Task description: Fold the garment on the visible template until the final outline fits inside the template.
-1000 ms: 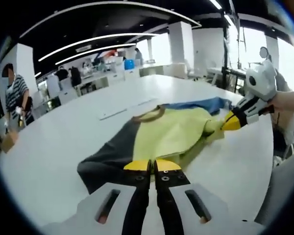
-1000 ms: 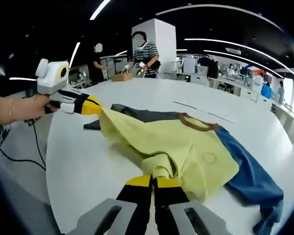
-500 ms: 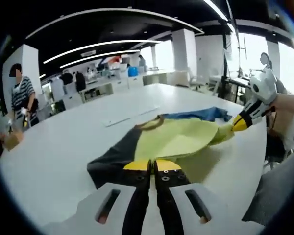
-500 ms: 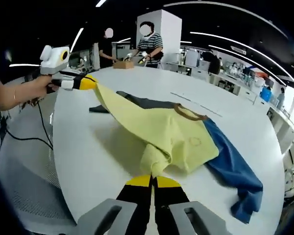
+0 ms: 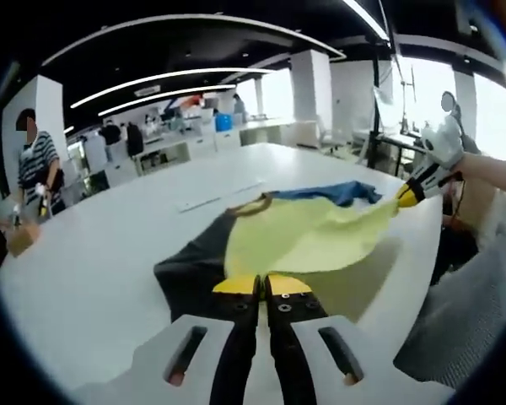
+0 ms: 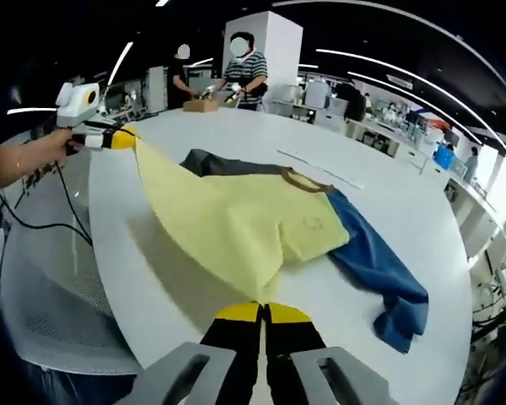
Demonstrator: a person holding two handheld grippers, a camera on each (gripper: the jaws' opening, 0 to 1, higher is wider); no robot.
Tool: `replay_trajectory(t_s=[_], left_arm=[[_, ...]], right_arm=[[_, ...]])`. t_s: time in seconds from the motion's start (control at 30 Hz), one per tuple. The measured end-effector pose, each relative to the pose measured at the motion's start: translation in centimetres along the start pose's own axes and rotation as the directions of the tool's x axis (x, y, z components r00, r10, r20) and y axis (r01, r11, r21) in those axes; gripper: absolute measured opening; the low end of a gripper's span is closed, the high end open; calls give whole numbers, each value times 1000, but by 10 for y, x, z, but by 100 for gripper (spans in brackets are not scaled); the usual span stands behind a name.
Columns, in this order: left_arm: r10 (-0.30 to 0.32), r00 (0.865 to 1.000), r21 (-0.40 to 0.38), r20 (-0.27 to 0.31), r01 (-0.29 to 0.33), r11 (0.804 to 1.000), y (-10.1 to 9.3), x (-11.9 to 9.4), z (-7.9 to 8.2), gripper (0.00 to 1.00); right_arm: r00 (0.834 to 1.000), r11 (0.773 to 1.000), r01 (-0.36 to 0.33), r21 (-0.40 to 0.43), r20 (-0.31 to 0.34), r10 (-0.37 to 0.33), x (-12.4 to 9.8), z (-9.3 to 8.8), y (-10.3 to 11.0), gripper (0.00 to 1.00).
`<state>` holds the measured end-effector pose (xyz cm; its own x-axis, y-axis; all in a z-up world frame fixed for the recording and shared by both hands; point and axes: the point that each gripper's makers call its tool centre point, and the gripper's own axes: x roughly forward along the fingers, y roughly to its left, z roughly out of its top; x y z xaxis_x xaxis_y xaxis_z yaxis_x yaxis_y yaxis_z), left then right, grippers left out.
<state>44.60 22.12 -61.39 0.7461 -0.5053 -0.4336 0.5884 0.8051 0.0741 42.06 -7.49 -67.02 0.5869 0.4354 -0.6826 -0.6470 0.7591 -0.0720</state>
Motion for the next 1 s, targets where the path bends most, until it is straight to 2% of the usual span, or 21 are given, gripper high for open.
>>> replay_trajectory(t_s=[0.33,0.43,0.53,0.7,0.8,1.0], left_arm=[[-55,998,-14,-29,54,998,-23,-19,-16,0],[-69,996,-24,-51,68,997,-29,-22,-26,0],[-80,994,-44,-80,77,996,-37,-25,-42,0],[-86,986,-9,-143,85,996,-45,-28,-64,0],[-91,976,23,-199,97,995,-51,-28,-79,0],[-103,958,9,-267,109,994,-57,-28,-106,0]], right_arm=[[999,999,32,-16,-11,-32,-21,-11,1,0],[999,999,37,-3,-17,-37,-24,-16,3,0],[999,999,43,-2,-26,-43,-26,-24,7,0],[998,999,30,28,-55,-28,-23,-44,19,0],[997,999,27,30,-75,-24,-20,-55,24,0],[994,999,20,51,-113,-14,-11,-77,35,0]])
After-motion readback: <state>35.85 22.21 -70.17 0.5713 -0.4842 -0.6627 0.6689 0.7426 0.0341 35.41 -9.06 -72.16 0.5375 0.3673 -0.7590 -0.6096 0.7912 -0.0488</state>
